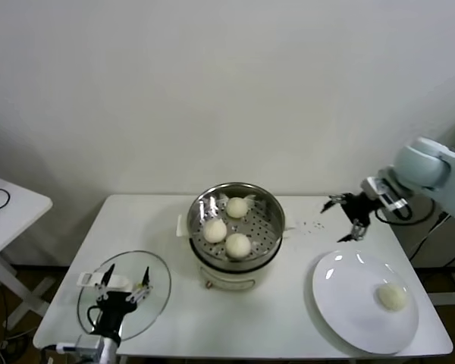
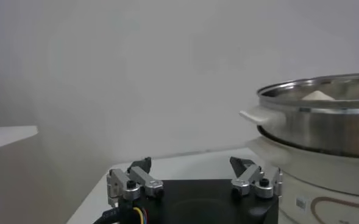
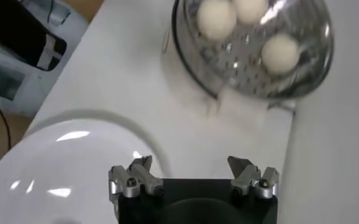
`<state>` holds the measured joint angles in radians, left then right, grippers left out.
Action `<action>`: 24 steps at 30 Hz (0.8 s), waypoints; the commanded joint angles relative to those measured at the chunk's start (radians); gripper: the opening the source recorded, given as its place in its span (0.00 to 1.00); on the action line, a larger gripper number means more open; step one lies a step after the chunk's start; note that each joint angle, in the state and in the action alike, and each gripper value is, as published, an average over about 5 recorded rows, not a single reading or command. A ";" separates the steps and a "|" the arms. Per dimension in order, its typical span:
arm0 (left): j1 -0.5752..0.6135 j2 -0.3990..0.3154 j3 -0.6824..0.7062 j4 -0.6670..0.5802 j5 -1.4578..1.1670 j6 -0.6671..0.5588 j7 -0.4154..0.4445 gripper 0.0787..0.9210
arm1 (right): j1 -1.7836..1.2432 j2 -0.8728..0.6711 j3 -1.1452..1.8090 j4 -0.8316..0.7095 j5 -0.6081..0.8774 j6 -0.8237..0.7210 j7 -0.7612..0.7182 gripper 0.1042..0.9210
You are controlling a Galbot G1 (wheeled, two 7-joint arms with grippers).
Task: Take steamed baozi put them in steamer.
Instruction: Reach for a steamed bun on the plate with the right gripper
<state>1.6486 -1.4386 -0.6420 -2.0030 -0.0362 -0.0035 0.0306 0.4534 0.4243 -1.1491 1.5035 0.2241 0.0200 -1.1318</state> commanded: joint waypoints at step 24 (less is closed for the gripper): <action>0.015 -0.016 -0.005 -0.010 0.000 -0.005 -0.004 0.88 | -0.409 -0.122 0.075 -0.165 -0.221 -0.047 0.092 0.88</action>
<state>1.6613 -1.4552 -0.6453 -2.0169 -0.0369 -0.0073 0.0270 0.1173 0.2940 -1.0860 1.3909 0.0295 -0.0229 -1.0648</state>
